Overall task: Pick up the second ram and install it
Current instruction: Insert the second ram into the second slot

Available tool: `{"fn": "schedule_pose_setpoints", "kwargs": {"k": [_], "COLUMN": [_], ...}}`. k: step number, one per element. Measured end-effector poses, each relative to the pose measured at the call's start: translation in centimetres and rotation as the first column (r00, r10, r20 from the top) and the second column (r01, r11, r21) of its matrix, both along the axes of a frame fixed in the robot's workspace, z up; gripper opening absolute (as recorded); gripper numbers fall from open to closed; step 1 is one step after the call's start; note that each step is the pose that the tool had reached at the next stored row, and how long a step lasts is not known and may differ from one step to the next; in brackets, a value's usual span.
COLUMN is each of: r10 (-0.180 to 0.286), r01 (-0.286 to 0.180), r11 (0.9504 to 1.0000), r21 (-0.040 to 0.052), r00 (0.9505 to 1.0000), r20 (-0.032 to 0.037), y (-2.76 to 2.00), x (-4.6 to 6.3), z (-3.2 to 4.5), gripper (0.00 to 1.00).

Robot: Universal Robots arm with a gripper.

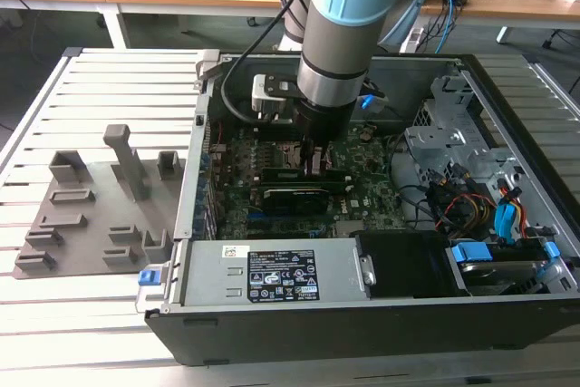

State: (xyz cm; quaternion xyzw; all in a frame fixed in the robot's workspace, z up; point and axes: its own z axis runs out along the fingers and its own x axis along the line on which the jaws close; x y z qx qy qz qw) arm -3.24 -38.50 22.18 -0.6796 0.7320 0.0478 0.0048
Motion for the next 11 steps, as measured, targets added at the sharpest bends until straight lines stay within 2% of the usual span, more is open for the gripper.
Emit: {"fn": "schedule_pose_setpoints", "kwargs": {"k": [2, 4, 8, 9, 11], "r10": [0.000, 0.000, 0.000, 0.000, 0.000], "r01": [0.000, 0.000, 0.000, 0.000, 0.000], "r11": [1.0000, 1.0000, 1.0000, 1.0000, 1.0000], "r21": [0.0020, 0.0085, 0.0098, 0.0084, 0.0074], "r00": [1.0000, 1.0000, 1.0000, 1.0000, 1.0000], "r20": [-0.0025, -0.0037, -0.0032, -0.0038, -0.0036], "y": [-0.01, 0.00, 0.02, 0.00, 0.00], "x": [0.06, 0.09, 0.10, 0.09, 0.09], "z": [-0.13, -0.41, -0.68, -0.61, 0.28], "gripper": [0.14, 0.14, 0.15, 0.22, 0.22]}}
